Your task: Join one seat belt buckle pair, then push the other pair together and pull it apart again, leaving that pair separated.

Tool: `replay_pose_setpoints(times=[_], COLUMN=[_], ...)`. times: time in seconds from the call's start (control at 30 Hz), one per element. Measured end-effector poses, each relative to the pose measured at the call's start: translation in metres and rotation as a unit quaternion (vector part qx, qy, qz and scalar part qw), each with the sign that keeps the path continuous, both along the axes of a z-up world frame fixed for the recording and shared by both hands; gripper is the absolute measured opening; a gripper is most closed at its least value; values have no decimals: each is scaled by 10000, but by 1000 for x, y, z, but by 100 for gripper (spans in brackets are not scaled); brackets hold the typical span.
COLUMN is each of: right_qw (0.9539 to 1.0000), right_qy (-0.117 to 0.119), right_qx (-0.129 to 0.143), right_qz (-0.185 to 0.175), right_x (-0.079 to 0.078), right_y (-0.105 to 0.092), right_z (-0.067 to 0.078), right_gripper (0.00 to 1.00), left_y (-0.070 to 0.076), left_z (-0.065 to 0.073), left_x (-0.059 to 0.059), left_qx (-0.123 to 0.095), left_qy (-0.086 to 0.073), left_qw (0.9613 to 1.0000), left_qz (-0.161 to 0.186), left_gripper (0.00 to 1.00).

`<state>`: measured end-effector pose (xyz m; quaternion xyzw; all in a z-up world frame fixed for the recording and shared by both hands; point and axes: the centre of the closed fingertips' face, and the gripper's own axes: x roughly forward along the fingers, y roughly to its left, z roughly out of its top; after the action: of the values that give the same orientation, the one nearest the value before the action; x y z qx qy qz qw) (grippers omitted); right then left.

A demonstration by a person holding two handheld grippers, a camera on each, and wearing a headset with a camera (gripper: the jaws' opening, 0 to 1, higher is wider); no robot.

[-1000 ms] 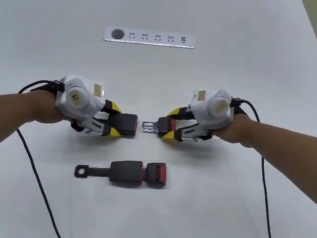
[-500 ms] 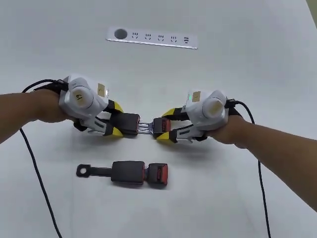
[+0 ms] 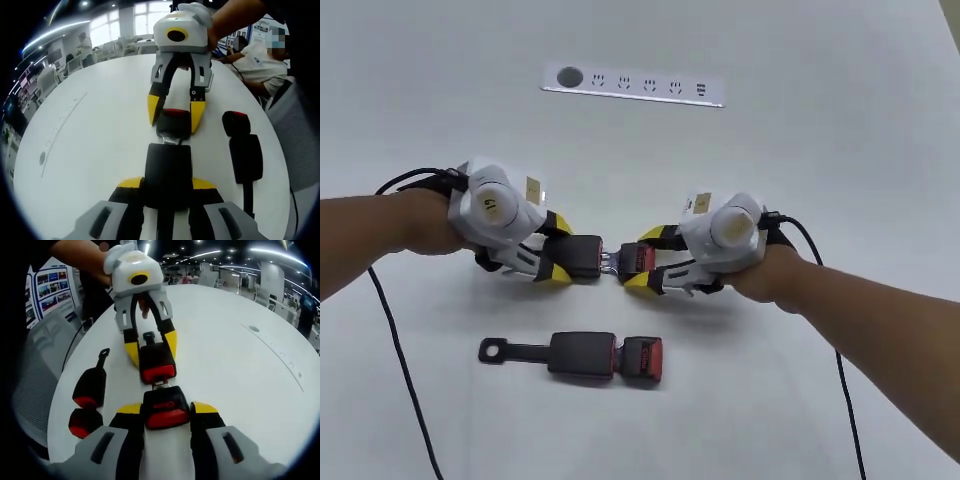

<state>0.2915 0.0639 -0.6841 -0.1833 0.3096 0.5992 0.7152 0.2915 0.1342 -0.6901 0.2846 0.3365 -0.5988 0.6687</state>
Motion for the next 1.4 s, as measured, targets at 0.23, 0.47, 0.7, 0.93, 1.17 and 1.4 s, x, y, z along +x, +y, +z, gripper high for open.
replay_pose_setpoints(times=[0.23,0.47,0.7,0.93,1.17,1.4], right_qw=[10000,10000,10000,10000,10000,10000], right_qy=[44,36,48,15,28,-4], right_qx=[-24,-38,38,59,40,-28], right_qz=[11,45,19,1,-18,-6], right_x=[1,1,1,2,4,3], right_y=[2,4,16,19,22,24], right_z=[-3,-4,-6,-8,-8,-8], right_gripper=[34,34,34,34,34,34], left_y=[0,2,2,2,1,2], left_z=[0,-2,-1,-1,-1,-3], left_x=[0,0,-2,-2,-2,0], left_qx=[38,52,137,122,175,209], left_qy=[10,28,51,70,92,92], left_qw=[10000,9997,9991,9991,9986,9986], left_qz=[-68,-232,-404,-407,-486,-487], left_gripper=[34,34,34,34,34,34])
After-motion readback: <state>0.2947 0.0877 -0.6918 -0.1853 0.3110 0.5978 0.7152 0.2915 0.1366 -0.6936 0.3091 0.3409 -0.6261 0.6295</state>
